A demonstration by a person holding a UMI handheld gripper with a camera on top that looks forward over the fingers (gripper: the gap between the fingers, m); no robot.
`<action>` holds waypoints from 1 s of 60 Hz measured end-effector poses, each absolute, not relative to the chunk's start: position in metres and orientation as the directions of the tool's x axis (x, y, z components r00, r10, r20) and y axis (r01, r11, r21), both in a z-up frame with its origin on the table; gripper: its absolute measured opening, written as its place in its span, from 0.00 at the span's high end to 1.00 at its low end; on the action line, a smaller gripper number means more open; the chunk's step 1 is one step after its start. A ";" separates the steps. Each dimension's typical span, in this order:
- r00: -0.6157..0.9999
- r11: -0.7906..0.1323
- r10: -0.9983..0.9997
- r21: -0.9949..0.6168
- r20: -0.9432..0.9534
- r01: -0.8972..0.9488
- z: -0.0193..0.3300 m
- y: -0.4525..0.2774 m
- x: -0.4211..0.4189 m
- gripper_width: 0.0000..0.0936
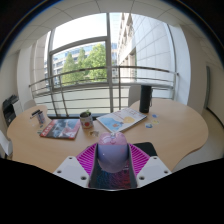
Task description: Arrange mouse
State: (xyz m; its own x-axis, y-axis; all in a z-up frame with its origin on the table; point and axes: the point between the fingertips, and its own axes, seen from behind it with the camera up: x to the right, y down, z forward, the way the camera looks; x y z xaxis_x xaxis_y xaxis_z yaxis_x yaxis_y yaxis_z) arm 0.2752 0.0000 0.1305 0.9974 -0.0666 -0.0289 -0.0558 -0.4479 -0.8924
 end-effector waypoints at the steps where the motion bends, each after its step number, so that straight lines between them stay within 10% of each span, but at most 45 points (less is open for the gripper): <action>1: 0.997 -0.471 -0.068 -0.880 -0.029 -0.058 0.116 0.002 0.280 0.50; 17: 0.996 -0.635 -0.029 -0.768 -0.081 -0.082 -0.006 0.006 0.303 0.42; 28: 0.999 -0.598 -0.031 -0.801 -0.017 -0.032 0.026 -0.008 0.299 0.08; 60: 0.986 -0.514 -0.137 -0.857 0.099 0.015 0.181 -0.205 0.247 0.09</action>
State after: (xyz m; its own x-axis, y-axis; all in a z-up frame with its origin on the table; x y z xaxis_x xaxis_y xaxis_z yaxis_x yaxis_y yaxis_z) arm 0.2473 -0.2045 0.1812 0.9856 -0.1368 0.0989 0.0147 -0.5144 -0.8574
